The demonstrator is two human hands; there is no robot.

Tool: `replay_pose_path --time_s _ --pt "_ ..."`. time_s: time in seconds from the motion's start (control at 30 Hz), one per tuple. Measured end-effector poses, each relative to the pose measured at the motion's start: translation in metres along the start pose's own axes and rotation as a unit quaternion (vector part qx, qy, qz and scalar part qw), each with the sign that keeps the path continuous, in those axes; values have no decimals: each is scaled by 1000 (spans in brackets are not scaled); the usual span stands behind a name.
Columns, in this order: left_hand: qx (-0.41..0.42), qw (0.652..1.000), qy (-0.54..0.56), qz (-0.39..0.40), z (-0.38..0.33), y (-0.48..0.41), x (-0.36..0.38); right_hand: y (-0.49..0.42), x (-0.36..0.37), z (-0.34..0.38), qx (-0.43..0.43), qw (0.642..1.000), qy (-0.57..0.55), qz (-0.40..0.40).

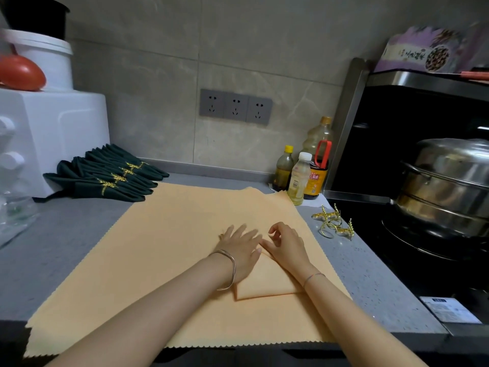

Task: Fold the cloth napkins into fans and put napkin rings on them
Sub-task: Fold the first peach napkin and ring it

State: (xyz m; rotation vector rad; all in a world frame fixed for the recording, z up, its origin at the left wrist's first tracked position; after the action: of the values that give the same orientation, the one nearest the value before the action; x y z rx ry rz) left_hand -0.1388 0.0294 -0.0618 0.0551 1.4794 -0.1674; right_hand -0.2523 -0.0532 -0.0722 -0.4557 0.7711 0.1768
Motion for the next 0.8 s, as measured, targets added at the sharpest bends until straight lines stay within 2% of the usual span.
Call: replay_pose_path --time_s 0.1,0.2,0.3,0.43,0.7,0.8 --pt "5 999 9 39 2 -5 22 0 0 1 -9 1000 -16 6" --pt "0 999 25 41 4 -5 31 1 -5 2 -21 995 -94 17" --pt "-1 998 36 44 4 -4 32 13 -12 3 -37 989 -124 76" --pt "-5 998 40 42 4 -5 35 45 -23 -5 -43 981 -92 165" --pt "-4 998 40 44 4 -4 34 98 -59 -23 -43 984 -68 158" --pt "1 994 100 33 5 0 30 105 -63 -17 -62 984 -26 167"
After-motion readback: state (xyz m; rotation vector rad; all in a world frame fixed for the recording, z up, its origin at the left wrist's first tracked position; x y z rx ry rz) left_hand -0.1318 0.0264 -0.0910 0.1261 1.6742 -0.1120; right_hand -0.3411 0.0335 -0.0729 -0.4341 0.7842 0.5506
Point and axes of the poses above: each hand's wrist, its own y-axis away from the middle knuckle, its own x-axis out of the palm, z = x × y, the point moved 6 cm from there along -y, towards the middle knuckle, and after that the axes turned 8 degrees about -y, right-handed, at the moved point
